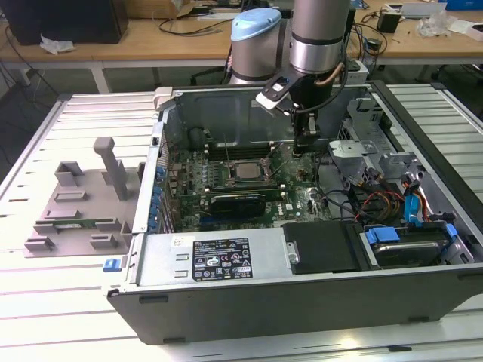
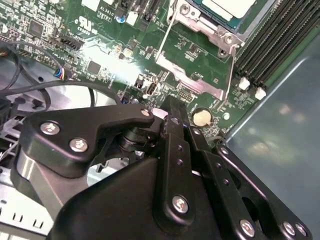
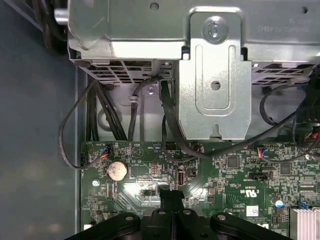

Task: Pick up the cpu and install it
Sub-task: 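Close the cpu cover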

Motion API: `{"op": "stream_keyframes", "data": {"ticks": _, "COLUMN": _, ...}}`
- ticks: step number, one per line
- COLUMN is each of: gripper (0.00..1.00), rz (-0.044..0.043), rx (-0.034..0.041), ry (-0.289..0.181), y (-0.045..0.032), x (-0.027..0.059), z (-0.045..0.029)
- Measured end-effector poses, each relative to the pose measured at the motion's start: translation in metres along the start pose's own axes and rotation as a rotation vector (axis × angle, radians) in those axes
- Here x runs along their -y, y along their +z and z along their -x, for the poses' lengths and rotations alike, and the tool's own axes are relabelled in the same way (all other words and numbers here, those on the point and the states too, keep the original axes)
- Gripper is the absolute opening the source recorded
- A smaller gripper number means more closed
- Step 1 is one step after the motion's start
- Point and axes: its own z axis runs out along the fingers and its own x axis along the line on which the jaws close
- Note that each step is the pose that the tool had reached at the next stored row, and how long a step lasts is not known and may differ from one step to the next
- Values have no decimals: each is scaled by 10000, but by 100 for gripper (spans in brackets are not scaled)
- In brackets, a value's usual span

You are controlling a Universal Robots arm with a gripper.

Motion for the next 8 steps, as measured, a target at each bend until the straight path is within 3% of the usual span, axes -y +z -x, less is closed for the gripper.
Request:
{"op": "stream_keyframes", "data": {"ticks": 4, "gripper": 11, "rz": 0, "rx": -1, "ry": 0, "y": 2, "x": 1, "z": 0}}
{"op": "stream_keyframes", "data": {"ticks": 8, "gripper": 11, "rz": 0, "rx": -1, "ry": 0, "y": 1, "x": 83, "z": -1}}
